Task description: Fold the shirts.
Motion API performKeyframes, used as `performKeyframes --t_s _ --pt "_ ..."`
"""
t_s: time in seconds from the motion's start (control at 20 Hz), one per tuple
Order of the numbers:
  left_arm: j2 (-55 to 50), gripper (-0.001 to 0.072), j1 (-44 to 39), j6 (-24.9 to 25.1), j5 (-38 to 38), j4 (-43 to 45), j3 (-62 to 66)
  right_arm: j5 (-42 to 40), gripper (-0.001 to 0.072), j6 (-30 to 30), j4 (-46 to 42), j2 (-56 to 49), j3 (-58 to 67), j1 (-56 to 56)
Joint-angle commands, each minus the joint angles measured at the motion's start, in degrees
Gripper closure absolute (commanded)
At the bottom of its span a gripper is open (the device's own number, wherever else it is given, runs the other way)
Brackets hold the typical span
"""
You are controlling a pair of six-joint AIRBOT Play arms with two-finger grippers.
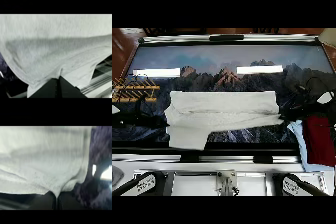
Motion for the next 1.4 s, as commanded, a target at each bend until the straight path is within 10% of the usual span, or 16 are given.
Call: performKeyframes --t_s 0.0,0.8,0.85,0.95,1.35 --pt "-6.05 0.0675 -0.28 -2.27 -0.28 -2.19 10.64 -6.91 0.0642 1.36 5.20 -2.56 4.85 0.04" --pt "-41.07 0.0667 -4.13 -11.37 -3.06 -9.35 42.95 -15.91 0.0639 11.08 -3.52 -20.90 16.61 7.10" --pt "-41.72 0.0550 -4.13 -12.35 -3.41 -9.35 42.95 -15.96 0.0562 10.80 -3.54 -21.00 16.61 7.10" --pt "-41.88 0.0094 -3.85 -14.05 -4.28 -9.44 42.97 -15.52 0.0208 9.29 -4.57 -20.00 16.76 6.86" --pt "-36.57 0.0126 -4.79 -13.53 -9.94 -9.62 42.97 -12.92 0.0091 9.64 4.42 -22.53 17.14 2.62"
